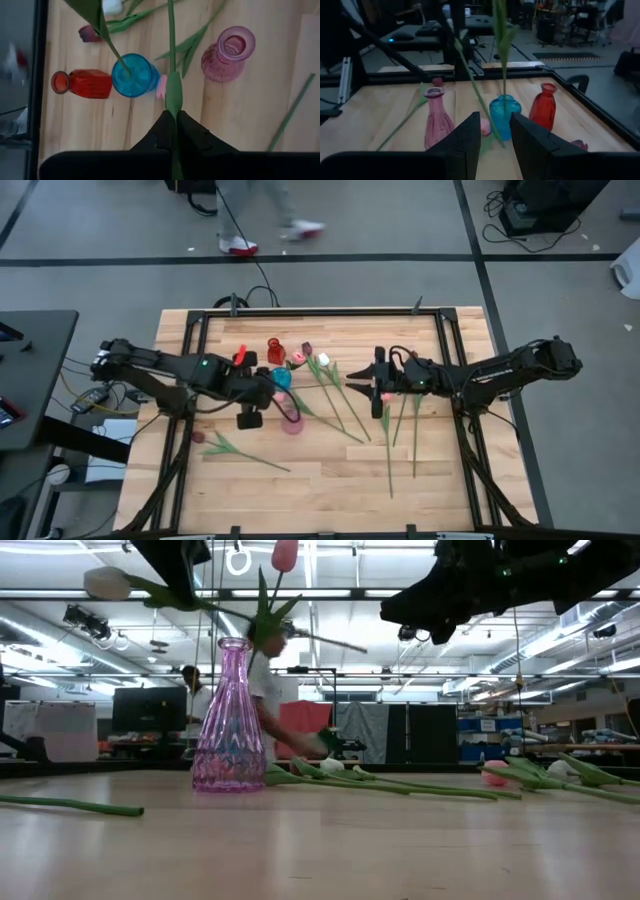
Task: Sort flowers into vase by color
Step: Put the bottom left white flower into the red vase
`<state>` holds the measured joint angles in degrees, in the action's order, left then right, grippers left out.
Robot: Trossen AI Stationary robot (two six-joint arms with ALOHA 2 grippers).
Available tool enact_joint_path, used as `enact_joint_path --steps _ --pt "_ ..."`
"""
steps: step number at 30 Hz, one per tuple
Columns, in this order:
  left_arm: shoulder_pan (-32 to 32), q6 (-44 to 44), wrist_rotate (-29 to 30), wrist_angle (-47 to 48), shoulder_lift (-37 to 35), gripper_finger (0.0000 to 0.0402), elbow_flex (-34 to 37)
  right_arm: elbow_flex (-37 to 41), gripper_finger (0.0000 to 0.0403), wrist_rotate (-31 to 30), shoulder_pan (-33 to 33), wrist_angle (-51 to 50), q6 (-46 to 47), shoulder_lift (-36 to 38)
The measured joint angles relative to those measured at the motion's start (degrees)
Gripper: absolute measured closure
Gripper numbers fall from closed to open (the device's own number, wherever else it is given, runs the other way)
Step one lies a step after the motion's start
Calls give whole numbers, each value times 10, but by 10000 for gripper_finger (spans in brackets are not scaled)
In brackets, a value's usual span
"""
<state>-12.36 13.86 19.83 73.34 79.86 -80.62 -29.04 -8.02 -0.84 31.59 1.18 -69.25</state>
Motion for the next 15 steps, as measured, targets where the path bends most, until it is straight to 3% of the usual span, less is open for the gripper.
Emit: enact_joint_path --steps 10,15 --pt "12 -74 -2 -122 9 387 0 0 284 -14 -6 -3 -84 0" --pt "12 -77 -3 -138 9 387 0 0 290 -15 -6 -3 -103 0"
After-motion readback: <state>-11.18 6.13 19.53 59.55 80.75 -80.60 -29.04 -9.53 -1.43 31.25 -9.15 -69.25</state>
